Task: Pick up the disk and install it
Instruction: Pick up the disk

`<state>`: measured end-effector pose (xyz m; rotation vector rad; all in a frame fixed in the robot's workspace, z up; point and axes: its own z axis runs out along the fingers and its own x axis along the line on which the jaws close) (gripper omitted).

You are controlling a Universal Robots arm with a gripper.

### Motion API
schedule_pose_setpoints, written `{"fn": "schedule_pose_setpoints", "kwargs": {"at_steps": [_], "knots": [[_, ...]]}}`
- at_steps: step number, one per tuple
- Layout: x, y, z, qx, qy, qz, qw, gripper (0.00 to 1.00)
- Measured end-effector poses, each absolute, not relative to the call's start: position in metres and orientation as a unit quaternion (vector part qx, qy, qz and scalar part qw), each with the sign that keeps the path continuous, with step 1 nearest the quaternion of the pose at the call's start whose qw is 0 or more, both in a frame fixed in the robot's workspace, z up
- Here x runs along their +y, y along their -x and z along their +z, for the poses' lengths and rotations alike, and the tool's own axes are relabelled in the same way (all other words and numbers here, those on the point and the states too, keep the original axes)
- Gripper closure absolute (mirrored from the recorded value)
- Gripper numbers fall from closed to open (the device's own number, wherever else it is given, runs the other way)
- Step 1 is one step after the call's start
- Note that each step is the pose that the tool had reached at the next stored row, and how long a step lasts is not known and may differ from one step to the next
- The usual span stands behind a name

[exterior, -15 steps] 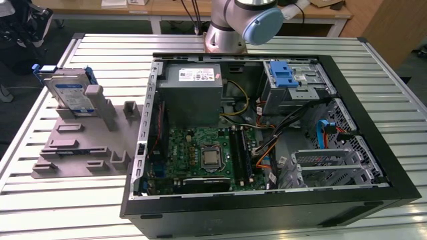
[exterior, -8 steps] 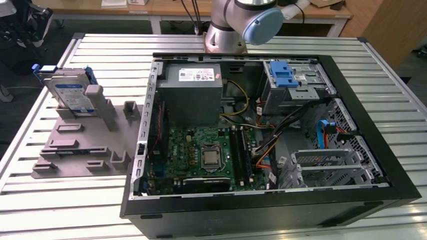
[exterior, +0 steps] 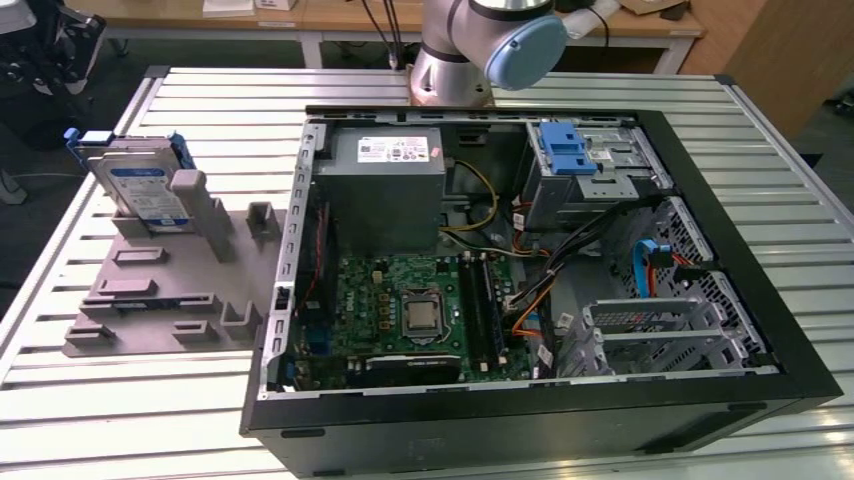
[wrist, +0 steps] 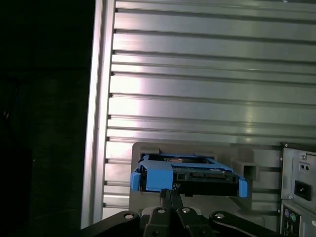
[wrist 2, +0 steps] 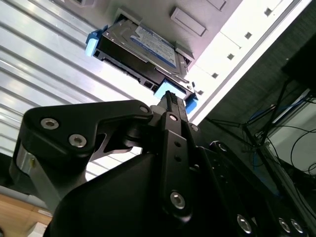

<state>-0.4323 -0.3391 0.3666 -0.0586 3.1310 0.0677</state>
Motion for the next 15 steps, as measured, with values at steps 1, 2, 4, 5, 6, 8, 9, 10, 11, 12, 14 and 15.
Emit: {"fn": "schedule_pose_setpoints", "kwargs": {"at_steps": [1,2,4,5,6,8,9,10,11,12,14,15], "knots": [[-0.3391,0.4323,0.3666,1.0,0.02,0.022,0.005,0.89],[-0.3391,0.4323,0.3666,1.0,0.022,0.022,0.005,0.89],[-0.3391,0.4323,0.3666,0.999,0.025,0.022,0.005,0.89],[-0.339,0.4323,0.3666,0.999,0.026,0.022,0.004,0.89],[-0.3391,0.4323,0.3666,0.999,0.028,0.022,0.004,0.89],[-0.3391,0.4323,0.3666,0.999,0.031,0.022,0.004,0.89],[-0.3391,0.4323,0.3666,0.999,0.033,0.022,0.004,0.89],[-0.3391,0.4323,0.3666,0.999,0.034,0.022,0.004,0.89],[-0.3391,0.4324,0.3666,0.999,0.036,0.022,0.004,0.89],[-0.3391,0.4324,0.3666,0.999,0.038,0.022,0.004,0.89],[-0.3391,0.4324,0.3666,0.999,0.041,0.022,0.004,0.89],[-0.3391,0.4324,0.3666,0.999,0.042,0.022,0.004,0.89]]}}
